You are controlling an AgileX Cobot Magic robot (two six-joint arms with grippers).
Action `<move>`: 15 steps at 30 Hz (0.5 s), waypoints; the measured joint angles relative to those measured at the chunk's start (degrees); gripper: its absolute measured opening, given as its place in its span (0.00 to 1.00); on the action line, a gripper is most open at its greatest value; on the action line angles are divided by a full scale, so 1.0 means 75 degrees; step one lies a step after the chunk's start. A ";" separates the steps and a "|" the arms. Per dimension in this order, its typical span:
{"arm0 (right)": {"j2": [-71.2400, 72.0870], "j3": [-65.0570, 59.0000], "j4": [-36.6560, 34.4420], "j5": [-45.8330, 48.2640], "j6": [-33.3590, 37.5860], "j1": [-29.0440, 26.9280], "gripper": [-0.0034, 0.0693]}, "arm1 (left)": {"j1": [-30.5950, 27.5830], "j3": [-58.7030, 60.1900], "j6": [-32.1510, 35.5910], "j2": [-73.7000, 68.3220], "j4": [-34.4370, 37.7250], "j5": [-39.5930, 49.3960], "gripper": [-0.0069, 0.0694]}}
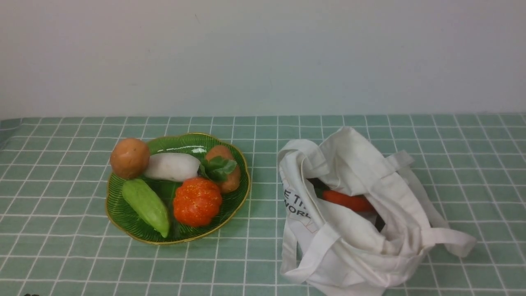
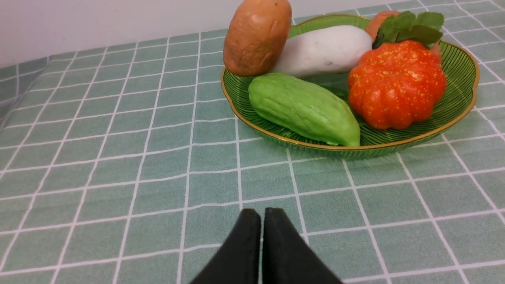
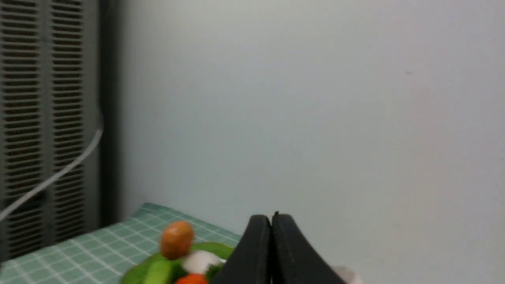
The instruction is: Take vegetables from cloth bag on blue coffee tablecloth place on plate.
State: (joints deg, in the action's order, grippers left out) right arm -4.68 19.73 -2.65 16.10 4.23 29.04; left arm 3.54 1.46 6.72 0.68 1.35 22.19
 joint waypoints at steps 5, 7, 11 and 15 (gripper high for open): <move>0.0492 -0.1582 0.0127 0.0015 0.0035 -0.2924 0.03 | 0.0000 0.0000 0.0000 0.0000 0.0000 0.0000 0.08; 0.0624 -0.2036 0.0145 0.0023 0.0015 -0.3403 0.03 | 0.0000 0.0000 0.0000 0.0000 0.0000 0.0000 0.08; 0.0685 -0.2811 0.0182 0.0713 -0.0080 -0.4431 0.03 | 0.0000 0.0000 0.0000 0.0000 0.0000 0.0000 0.08; 0.0685 -0.2804 0.0208 0.0755 -0.0080 -0.4619 0.03 | 0.0000 0.0000 0.0000 0.0000 0.0000 0.0000 0.08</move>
State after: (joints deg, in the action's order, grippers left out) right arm 0.46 -1.30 -1.09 21.76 3.64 -5.60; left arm 3.54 1.46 6.72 0.68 1.35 22.19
